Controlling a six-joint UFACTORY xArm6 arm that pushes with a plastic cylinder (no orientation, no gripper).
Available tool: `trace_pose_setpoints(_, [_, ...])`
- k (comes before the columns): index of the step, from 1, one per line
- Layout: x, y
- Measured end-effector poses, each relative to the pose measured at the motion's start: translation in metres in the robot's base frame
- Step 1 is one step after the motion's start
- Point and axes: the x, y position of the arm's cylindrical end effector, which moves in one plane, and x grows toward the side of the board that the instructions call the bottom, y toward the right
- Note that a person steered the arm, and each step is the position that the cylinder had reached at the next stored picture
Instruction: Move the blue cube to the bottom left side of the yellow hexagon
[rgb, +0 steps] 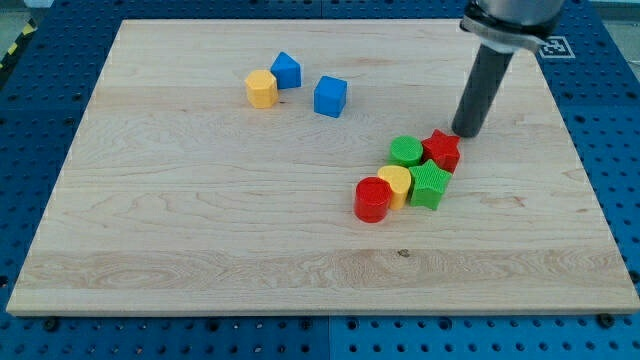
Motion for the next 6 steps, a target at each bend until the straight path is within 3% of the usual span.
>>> trace_pose_setpoints(1, [-0.077, -0.016])
trace_pose_setpoints(2, [-0.074, -0.084])
trace_pose_setpoints(3, [-0.013, -0.173])
trace_pose_setpoints(4, [0.012, -0.197])
trace_pose_setpoints(5, [-0.022, -0.196])
trace_pose_setpoints(6, [-0.031, -0.236])
